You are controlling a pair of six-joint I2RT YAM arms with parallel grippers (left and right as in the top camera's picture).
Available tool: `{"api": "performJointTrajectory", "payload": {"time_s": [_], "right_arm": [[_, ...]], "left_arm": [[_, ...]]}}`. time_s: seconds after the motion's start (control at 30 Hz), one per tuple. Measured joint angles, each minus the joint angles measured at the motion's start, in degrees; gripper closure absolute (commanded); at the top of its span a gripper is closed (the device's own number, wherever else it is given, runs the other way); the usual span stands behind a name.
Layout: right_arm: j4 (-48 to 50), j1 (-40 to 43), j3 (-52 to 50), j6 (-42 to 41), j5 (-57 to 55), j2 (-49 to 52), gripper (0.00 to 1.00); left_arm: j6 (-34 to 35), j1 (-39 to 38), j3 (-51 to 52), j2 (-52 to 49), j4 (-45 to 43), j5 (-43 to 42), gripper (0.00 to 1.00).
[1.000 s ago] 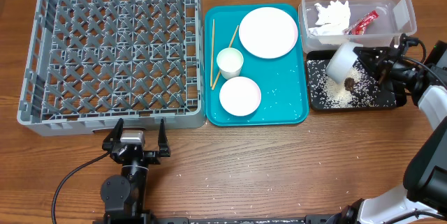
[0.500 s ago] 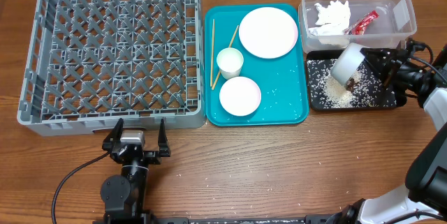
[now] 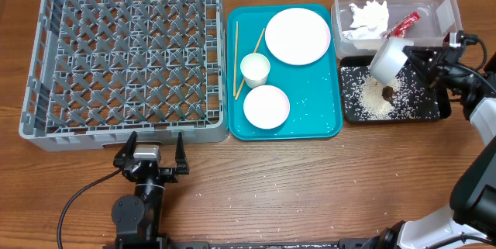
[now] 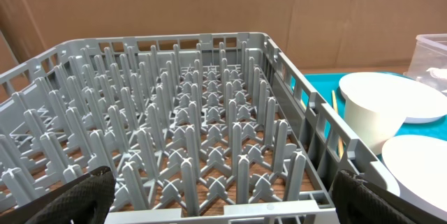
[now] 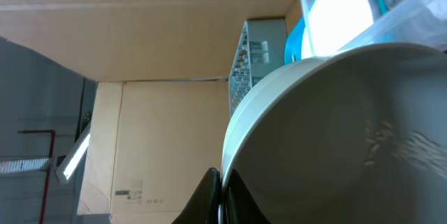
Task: Sort waste into correct bins and load items into the dishwasher
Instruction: 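Tip the bowl over the black tray to dump rice and scraps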
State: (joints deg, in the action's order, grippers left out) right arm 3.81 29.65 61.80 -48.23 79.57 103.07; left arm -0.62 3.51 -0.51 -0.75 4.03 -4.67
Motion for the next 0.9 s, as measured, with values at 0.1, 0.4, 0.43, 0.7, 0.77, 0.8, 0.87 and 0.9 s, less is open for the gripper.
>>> {"api": "performJointTrajectory", "payload": {"time_s": [0.1,0.4,0.43,0.7,0.77,0.8,0.87,0.9], "right_arm": [[1.14,-0.02,0.0,-1.03,0.57,0.02,0.96],[2.71,-0.07,0.0,-4.15,0.61,0.02,0.96],[2.69,-0.07,0.0,-4.22,0.59,0.02,0.96],[5.49,-0.81,0.0,-6.56,1.62,0.02,0.96],[5.81,-1.01,0.0,-6.16,1.11,0.02,0.96],[5.53,-1.03,0.0,-5.95,0.76,0.02,0.96],[4.2,-1.03,-0.02,-5.75,0.39,0.04,0.96],[4.17,-1.03,-0.02,-5.75,0.39,0.07,0.96]], "left_arm": [[0.0,0.0,0.0,0.0,0.0,0.0,0.0],[0.0,0.0,0.0,0.02,0.0,0.02,0.0],[0.0,0.0,0.0,0.0,0.0,0.0,0.0],[0.0,0.0,0.0,0.0,0.0,0.0,0.0],[0.0,0.0,0.0,0.0,0.0,0.0,0.0],[0.0,0.0,0.0,0.0,0.0,0.02,0.0],[0.0,0.0,0.0,0.0,0.0,0.02,0.0],[0.0,0.0,0.0,0.0,0.0,0.0,0.0]]}}
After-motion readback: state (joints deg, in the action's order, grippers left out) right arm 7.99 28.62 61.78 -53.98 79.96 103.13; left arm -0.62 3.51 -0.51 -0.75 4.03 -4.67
